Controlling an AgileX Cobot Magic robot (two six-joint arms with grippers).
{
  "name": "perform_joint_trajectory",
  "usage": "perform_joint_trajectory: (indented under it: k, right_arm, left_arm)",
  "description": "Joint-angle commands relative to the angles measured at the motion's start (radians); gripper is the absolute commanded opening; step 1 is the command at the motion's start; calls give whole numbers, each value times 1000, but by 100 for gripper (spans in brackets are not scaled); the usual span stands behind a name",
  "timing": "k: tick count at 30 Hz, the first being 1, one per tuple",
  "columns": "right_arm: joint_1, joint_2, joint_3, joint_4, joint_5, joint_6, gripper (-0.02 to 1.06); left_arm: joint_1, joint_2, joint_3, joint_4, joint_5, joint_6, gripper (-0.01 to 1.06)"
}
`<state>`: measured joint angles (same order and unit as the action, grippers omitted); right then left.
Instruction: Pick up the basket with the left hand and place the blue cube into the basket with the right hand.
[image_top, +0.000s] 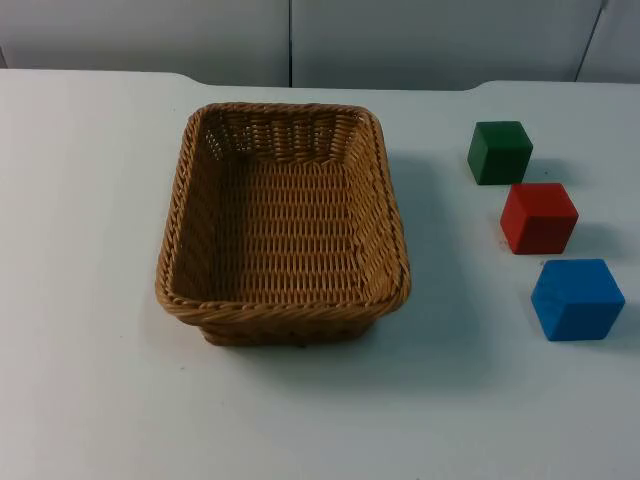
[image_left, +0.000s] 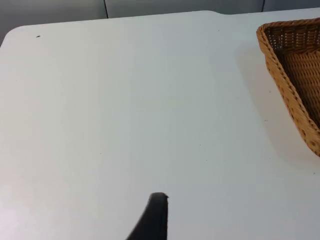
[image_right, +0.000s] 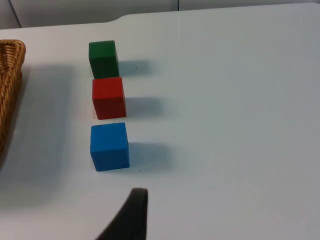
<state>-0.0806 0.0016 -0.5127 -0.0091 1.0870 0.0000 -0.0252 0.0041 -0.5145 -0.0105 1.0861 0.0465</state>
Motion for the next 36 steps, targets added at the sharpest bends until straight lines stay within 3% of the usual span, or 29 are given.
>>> perform_joint_trajectory:
  k: [1, 11, 19, 28, 36]
  right_arm:
    - [-9, -2, 4, -3, -8, -7, 104]
    - [-9, -2, 4, -3, -8, -7, 104]
    - [-9, -2, 4, -3, -8, -7, 104]
    - [-9, -2, 4, -3, -8, -7, 104]
    - [-9, -2, 4, -3, -8, -7, 104]
  left_arm:
    - [-7, -4, 2, -1, -10, -4, 84]
    - [-7, 116, -19, -3, -45, -2, 84]
    - [-7, 276, -109, -12, -228, -2, 84]
    - [-7, 468, -201, -47, -325, 0, 84]
    - [-7, 654, -291, -211, -387, 120, 84]
